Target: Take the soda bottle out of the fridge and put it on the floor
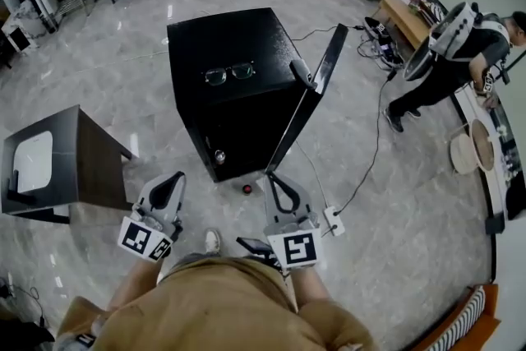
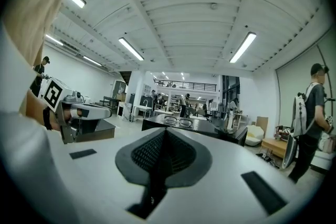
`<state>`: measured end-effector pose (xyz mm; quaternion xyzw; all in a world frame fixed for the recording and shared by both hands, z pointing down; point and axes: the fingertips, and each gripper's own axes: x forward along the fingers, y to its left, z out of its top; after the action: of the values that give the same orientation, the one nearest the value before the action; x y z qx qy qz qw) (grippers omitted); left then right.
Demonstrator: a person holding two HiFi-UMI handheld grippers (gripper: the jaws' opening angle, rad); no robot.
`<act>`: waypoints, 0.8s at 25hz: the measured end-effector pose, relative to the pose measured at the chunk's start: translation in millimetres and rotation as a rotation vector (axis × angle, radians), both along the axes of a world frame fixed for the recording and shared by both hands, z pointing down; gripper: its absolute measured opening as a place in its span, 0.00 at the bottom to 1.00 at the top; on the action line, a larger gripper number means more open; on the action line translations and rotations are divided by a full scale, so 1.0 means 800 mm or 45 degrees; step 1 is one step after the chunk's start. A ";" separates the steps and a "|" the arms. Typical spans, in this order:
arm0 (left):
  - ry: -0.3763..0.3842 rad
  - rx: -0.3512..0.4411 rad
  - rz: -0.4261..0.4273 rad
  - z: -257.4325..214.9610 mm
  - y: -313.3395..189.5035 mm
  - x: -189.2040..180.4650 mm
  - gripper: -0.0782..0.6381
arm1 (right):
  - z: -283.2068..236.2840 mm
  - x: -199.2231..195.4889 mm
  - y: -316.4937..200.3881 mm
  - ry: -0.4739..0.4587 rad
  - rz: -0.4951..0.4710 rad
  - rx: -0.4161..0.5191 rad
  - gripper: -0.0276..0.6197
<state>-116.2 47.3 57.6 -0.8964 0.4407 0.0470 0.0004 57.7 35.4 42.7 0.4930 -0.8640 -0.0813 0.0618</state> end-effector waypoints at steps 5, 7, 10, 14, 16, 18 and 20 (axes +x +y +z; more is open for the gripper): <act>0.022 0.036 -0.020 -0.017 0.003 -0.008 0.11 | -0.016 0.005 0.001 -0.017 0.025 0.015 0.04; 0.026 0.050 -0.039 -0.022 0.003 -0.015 0.11 | -0.016 0.008 0.002 -0.009 0.032 0.012 0.04; 0.024 0.051 -0.057 -0.023 0.003 -0.026 0.11 | -0.015 0.009 0.005 -0.011 0.038 0.006 0.04; 0.023 0.041 -0.063 -0.019 0.003 -0.031 0.11 | -0.012 0.008 0.005 -0.012 0.050 -0.006 0.04; 0.019 0.039 -0.059 -0.019 0.002 -0.031 0.11 | -0.016 0.006 0.004 -0.009 0.048 0.012 0.04; 0.018 0.035 -0.060 -0.018 0.001 -0.032 0.11 | -0.020 0.007 0.005 -0.009 0.050 0.019 0.04; 0.021 0.041 -0.067 -0.020 -0.003 -0.033 0.11 | -0.021 0.009 0.005 -0.013 0.057 0.017 0.04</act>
<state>-142.8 45.2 41.7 -0.8839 0.4634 0.0615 0.0125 64.9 39.4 25.5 0.5129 -0.8526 -0.0831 0.0559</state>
